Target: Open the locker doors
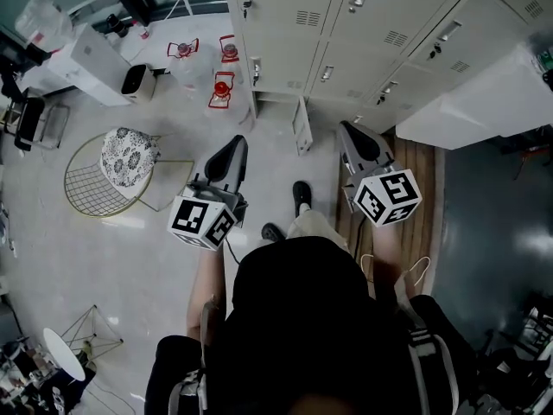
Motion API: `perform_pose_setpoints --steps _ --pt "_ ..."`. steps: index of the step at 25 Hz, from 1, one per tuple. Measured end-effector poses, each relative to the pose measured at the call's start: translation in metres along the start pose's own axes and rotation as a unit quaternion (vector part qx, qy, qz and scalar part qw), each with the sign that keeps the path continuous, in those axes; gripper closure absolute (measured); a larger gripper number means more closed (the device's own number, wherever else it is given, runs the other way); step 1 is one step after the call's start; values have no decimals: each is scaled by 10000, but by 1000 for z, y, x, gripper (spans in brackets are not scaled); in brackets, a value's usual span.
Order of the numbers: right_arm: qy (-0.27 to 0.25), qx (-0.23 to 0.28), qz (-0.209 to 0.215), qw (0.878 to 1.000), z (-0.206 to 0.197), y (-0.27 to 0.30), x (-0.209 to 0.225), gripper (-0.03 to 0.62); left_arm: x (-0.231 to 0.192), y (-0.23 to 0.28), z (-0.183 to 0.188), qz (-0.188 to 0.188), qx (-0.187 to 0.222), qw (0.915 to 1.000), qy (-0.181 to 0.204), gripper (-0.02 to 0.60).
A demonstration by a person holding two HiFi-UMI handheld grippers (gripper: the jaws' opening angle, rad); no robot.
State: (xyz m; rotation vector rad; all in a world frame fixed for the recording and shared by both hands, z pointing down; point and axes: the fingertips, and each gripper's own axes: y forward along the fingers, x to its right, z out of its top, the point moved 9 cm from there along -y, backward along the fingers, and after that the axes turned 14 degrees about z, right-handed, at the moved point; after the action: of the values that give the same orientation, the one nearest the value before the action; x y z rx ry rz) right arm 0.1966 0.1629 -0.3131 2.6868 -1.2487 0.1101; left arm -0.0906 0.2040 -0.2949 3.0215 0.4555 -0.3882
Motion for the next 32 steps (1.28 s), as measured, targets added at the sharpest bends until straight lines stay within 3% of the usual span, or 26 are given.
perform_pose_setpoints --steps 10,32 --pt "-78 566 244 9981 42 8 -5 589 3 2 46 -158 152 9995 243 566" --pt "-382 267 278 9985 33 9 -19 589 7 7 40 -212 129 9992 307 566"
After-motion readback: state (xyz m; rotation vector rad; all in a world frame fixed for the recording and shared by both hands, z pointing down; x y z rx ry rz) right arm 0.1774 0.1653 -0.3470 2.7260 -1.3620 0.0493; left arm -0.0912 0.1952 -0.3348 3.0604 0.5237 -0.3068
